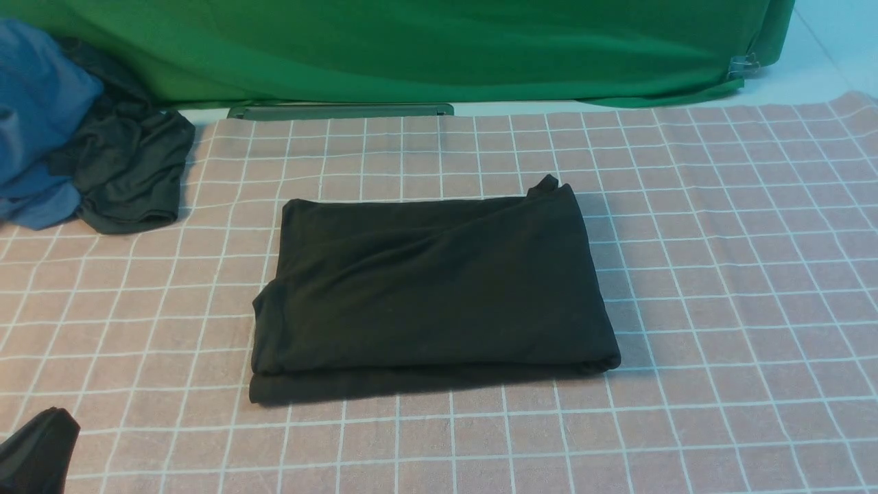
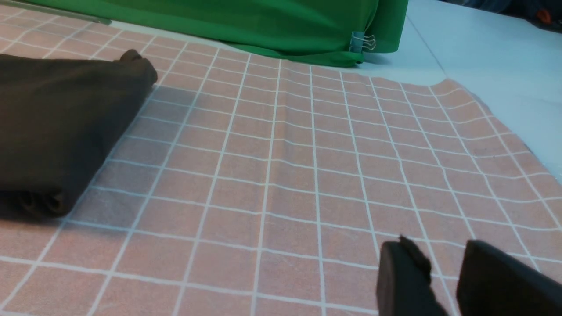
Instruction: Fold a long-sleeved shirt over a pink coffee tablecloth.
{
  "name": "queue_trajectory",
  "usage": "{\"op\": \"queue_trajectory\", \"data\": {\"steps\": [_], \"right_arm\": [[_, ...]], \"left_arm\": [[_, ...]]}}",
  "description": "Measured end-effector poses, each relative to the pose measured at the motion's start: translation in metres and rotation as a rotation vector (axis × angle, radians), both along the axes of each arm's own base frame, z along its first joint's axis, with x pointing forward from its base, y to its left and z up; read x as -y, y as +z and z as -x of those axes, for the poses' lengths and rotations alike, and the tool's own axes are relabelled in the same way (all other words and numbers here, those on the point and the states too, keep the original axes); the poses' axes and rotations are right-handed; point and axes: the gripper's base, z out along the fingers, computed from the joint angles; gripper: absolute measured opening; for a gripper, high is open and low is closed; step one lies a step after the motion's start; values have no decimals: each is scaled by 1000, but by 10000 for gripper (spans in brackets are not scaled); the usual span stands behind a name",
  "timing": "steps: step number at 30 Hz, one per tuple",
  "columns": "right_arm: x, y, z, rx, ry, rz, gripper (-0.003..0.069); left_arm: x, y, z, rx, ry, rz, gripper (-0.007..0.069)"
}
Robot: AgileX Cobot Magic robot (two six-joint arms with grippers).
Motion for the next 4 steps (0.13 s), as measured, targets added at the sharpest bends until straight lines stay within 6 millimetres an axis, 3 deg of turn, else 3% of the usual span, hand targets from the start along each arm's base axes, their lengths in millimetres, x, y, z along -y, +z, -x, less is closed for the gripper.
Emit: {"op": "queue_trajectory", "data": {"steps": [4], "right_arm": [[0,0,0,0,0,0,238]], "left_arm": [[0,0,0,0,0,0,13]]}}
